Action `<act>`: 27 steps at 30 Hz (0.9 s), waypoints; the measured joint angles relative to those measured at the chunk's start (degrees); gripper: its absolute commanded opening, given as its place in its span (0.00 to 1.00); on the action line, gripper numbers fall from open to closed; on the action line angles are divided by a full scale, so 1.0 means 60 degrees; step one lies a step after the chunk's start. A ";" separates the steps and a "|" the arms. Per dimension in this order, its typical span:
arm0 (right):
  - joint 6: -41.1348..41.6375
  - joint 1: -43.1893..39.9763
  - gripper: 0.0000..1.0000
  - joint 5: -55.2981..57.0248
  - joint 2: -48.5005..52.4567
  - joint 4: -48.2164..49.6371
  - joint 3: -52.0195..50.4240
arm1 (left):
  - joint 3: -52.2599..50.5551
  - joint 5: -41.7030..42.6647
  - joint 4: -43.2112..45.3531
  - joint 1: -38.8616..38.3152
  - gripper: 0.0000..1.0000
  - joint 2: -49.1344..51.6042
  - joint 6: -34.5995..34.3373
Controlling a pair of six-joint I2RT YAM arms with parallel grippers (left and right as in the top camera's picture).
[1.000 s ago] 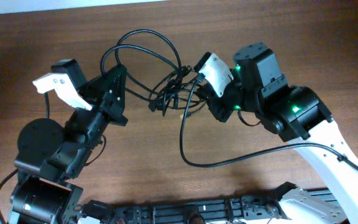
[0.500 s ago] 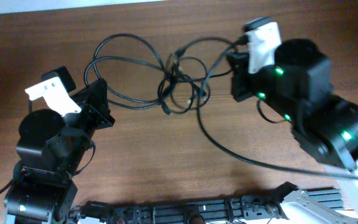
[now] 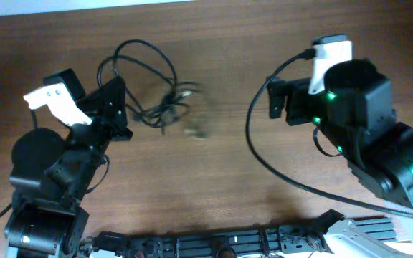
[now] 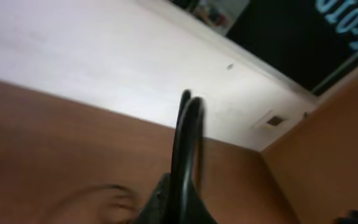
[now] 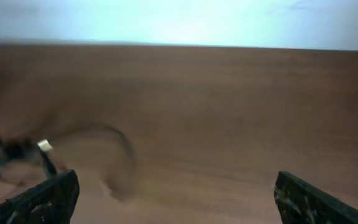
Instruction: Untangle cables
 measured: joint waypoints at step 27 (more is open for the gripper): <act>-0.4503 0.0004 0.68 -0.5650 0.2302 -0.0710 0.0000 | 0.0007 0.2703 0.2703 0.0000 0.01 -0.0007 -0.0641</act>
